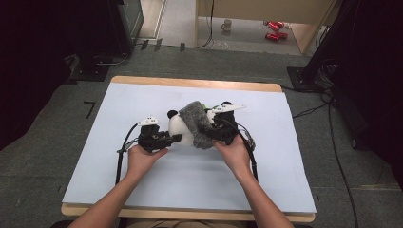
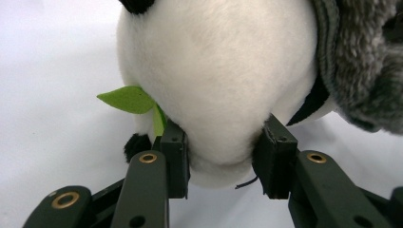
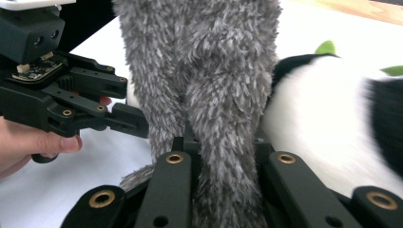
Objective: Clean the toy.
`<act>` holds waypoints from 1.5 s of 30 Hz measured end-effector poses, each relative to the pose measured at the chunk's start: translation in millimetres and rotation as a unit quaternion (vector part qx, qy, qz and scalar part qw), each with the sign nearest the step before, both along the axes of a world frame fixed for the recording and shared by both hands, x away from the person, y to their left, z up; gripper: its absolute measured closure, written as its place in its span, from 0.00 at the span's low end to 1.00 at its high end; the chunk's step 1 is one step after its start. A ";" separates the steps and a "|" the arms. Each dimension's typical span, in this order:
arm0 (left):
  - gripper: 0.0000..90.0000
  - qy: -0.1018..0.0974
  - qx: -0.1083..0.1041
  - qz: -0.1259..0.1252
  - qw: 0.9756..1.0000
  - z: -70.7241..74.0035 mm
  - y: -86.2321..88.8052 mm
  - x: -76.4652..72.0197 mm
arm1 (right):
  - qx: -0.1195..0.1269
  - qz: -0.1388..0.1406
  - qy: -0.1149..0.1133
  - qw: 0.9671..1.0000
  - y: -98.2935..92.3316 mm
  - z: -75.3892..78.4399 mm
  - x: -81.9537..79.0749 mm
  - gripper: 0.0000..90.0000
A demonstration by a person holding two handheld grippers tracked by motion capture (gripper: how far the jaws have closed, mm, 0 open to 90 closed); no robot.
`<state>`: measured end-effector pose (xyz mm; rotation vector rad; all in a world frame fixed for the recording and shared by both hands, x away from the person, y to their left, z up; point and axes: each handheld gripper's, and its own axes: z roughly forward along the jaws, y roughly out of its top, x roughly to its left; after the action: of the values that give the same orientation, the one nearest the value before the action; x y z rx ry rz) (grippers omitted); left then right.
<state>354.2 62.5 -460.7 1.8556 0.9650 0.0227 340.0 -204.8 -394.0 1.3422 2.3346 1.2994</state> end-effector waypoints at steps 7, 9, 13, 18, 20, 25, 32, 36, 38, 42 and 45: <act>0.68 0.009 -0.008 -0.001 1.000 -0.1 1.2 5.0 | 0.016 -0.025 0.004 1.000 -26.8 6.8 -0.7 0.87; 0.68 0.013 -0.010 -0.001 1.000 -0.2 1.8 6.4 | 0.019 -0.035 0.003 0.999 -33.9 8.3 -1.4 0.87; 0.68 0.016 -0.014 0.000 1.000 0.5 1.1 7.8 | 0.026 -0.054 0.003 0.998 -50.0 10.0 -1.3 0.87; 0.68 0.017 -0.014 -0.001 1.000 1.5 -0.3 8.7 | 0.032 -0.070 0.007 0.997 -62.5 10.3 -2.3 0.87; 0.68 0.018 -0.015 0.000 1.000 1.6 -0.5 9.4 | 0.031 -0.076 0.007 0.997 -66.6 11.0 -3.0 0.87; 0.68 0.023 -0.015 0.010 1.000 1.7 -0.9 9.7 | 0.039 -0.101 0.016 0.994 -77.9 18.3 -6.6 0.87; 0.68 0.010 -0.010 0.009 1.000 2.1 -5.4 3.8 | 0.054 -0.076 -0.002 0.996 -62.2 32.8 -11.4 0.87; 0.68 0.005 -0.008 0.012 1.000 2.5 -7.3 -2.9 | 0.050 -0.045 -0.002 0.998 -39.3 33.4 -9.8 0.87; 0.68 0.003 -0.007 0.013 1.000 2.5 -6.9 -4.7 | 0.048 -0.029 -0.001 0.998 -25.9 33.1 -8.8 0.87; 0.68 0.000 -0.006 0.018 1.000 1.3 -6.6 -8.6 | 0.035 -0.005 -0.005 0.999 -0.4 30.0 -7.1 0.87; 0.68 -0.005 -0.007 0.020 1.000 1.6 -7.6 -12.6 | 0.035 0.011 -0.001 0.999 16.4 26.2 -5.0 0.87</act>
<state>341.6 54.9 -459.1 1.8217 0.9943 0.0495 334.9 -188.4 -367.8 1.3390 2.3292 1.3989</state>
